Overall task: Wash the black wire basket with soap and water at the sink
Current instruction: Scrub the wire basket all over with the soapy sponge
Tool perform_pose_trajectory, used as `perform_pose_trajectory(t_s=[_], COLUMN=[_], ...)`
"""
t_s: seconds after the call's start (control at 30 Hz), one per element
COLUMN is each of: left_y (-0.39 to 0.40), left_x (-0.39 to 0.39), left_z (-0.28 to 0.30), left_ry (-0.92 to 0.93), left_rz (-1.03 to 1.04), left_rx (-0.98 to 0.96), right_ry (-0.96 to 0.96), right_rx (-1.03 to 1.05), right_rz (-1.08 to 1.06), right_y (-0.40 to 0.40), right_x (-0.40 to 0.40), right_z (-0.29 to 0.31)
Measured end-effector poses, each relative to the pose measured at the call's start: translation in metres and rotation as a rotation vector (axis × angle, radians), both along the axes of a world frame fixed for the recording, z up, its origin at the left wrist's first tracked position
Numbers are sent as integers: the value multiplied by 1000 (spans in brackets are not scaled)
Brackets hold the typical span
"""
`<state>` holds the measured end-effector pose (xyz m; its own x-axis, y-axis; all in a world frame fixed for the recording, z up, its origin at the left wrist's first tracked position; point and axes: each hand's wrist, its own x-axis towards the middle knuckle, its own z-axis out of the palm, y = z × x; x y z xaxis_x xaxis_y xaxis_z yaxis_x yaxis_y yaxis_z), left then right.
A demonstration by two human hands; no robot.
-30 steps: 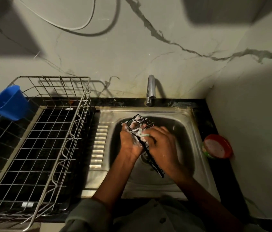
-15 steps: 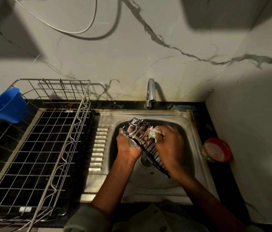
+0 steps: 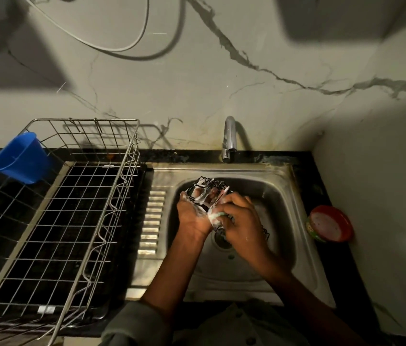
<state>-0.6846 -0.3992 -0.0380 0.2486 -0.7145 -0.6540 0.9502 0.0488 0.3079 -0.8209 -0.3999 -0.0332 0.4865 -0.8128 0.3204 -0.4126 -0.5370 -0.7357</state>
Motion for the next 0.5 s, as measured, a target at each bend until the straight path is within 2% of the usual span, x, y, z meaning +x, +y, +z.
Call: perform_pose_trajectory(t_s=[0.1, 0.17, 0.27, 0.37, 0.5], left_y=[-1, 1, 4, 9, 17], left_x=[-2, 1, 11, 15, 0], left_z=[4, 8, 12, 25, 49], left_ry=[-30, -49, 20, 6, -104], left_rz=[-27, -41, 4, 17, -15], left_rx=[2, -33, -136, -43, 75], right_ry=[-57, 15, 168, 257, 12], right_rx=[-26, -76, -87, 32, 56], right_rz=[7, 49, 101, -53, -128], right_y=[-8, -13, -13, -11, -20], right_x=[20, 18, -8, -29, -15], right_z=[25, 29, 3, -15, 7])
